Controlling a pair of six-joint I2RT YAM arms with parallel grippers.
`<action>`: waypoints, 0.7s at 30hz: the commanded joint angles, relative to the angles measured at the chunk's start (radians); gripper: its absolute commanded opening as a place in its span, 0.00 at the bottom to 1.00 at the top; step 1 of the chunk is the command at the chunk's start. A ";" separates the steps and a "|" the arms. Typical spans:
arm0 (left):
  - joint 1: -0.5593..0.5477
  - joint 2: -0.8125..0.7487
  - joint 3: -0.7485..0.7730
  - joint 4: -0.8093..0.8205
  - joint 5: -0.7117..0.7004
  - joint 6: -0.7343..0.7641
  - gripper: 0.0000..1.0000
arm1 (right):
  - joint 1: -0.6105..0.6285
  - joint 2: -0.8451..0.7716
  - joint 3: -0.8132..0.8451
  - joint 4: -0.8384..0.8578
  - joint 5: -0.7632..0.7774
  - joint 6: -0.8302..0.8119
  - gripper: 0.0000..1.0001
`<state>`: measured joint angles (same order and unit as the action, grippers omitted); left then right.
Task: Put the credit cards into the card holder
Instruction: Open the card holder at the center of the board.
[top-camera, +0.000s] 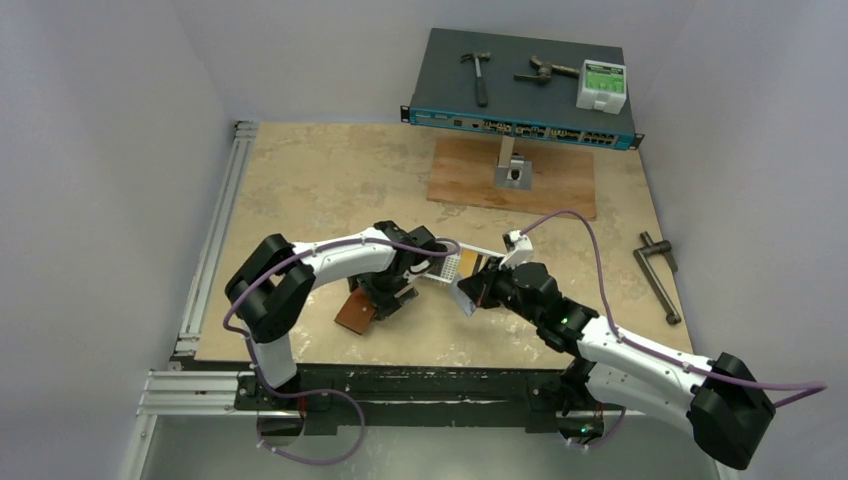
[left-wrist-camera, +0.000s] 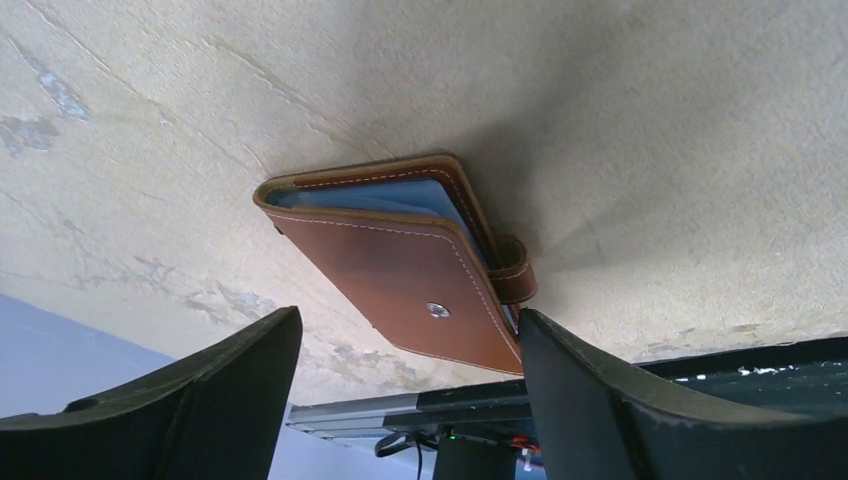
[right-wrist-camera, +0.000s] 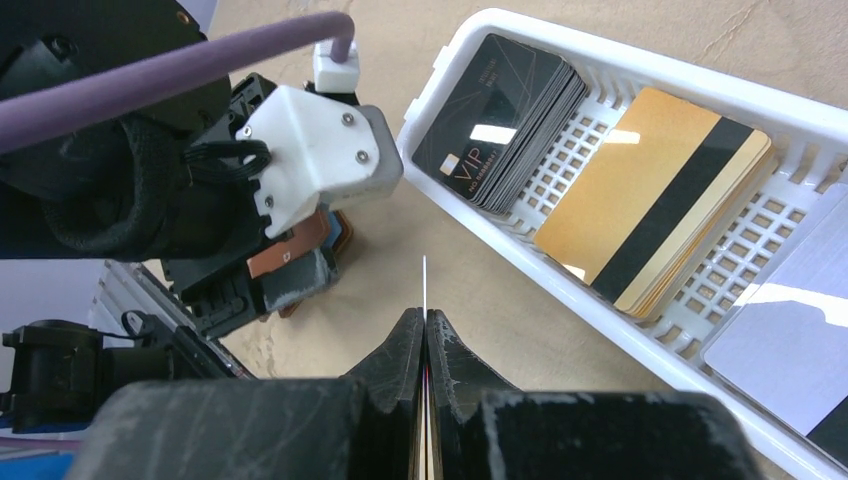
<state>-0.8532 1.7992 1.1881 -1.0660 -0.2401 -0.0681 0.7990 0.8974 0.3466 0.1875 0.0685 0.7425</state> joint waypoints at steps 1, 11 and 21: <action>0.044 0.005 0.009 -0.008 -0.011 -0.007 0.75 | -0.004 -0.010 -0.010 0.041 0.016 0.009 0.00; 0.173 0.090 0.043 -0.041 0.086 0.004 0.51 | -0.003 -0.033 0.005 0.031 0.027 -0.009 0.00; 0.160 -0.018 0.056 -0.036 0.051 -0.003 0.00 | -0.003 -0.040 -0.010 0.076 0.012 -0.003 0.00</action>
<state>-0.6769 1.8576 1.2140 -1.1347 -0.1955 -0.0677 0.7990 0.8776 0.3370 0.2012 0.0692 0.7406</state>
